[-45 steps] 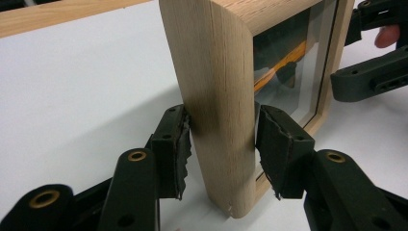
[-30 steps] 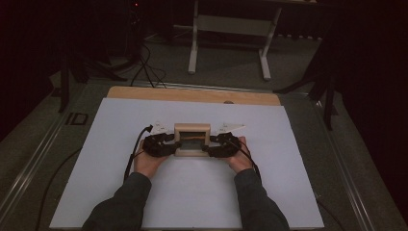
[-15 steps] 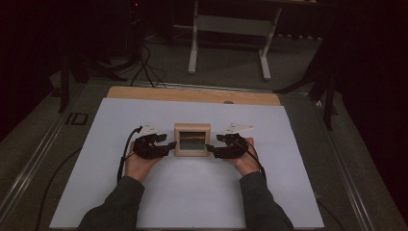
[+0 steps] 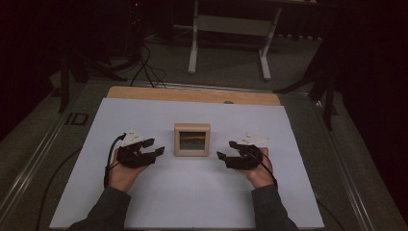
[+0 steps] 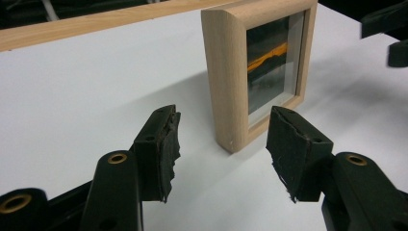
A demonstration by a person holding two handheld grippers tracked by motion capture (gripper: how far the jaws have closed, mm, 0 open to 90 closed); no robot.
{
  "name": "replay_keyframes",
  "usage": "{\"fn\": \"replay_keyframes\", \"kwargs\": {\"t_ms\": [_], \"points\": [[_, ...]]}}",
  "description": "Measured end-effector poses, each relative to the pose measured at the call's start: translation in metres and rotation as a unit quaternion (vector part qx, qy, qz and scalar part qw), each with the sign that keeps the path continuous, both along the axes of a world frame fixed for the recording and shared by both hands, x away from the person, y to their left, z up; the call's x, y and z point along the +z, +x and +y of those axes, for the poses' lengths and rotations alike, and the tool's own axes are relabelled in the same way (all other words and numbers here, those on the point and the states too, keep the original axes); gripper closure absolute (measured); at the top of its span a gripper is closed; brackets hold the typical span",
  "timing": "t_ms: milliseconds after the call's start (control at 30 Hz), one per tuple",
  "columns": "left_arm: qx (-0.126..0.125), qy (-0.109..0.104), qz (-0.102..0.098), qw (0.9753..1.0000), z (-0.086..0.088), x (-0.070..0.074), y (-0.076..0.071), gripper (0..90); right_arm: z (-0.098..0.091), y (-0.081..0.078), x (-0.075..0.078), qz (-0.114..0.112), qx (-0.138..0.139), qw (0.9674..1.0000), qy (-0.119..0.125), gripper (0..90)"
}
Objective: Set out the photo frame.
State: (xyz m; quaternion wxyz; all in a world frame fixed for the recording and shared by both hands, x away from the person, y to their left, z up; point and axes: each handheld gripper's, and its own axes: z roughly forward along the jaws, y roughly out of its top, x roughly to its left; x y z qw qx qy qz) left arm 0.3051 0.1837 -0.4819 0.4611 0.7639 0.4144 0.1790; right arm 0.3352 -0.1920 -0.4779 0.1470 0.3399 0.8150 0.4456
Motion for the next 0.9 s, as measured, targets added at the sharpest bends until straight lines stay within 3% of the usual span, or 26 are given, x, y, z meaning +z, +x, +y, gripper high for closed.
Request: {"fn": "replay_keyframes", "kwargs": {"t_ms": [100, 367, 533, 733, 900], "points": [[0.001, 0.01, -0.005, 0.9999, 0.003, -0.003, -0.008, 44.5, -0.01, -0.009, 0.003, -0.008, -0.005, 1.0, 0.0, 30.8], [0.006, -0.001, -0.014, 0.9999, 0.013, -0.001, -0.021, 44.1, -0.032, -0.032, 0.007, -0.029, -0.018, 0.9994, 0.007, 28.5], [0.015, 0.001, -0.023, 0.9996, 0.022, 0.0, -0.03, 43.7, -0.044, -0.044, 0.001, -0.039, -0.029, 0.9987, 0.014, 27.7], [0.029, 0.003, -0.032, 0.9991, 0.037, -0.001, -0.041, 43.3, -0.06, -0.053, -0.004, -0.048, -0.047, 0.9975, 0.02, 27.7], [0.051, 0.01, -0.031, 0.9982, 0.049, -0.007, -0.045, 42.6, -0.067, -0.053, -0.01, -0.056, -0.064, 0.9964, 0.006, 26.8]]}}
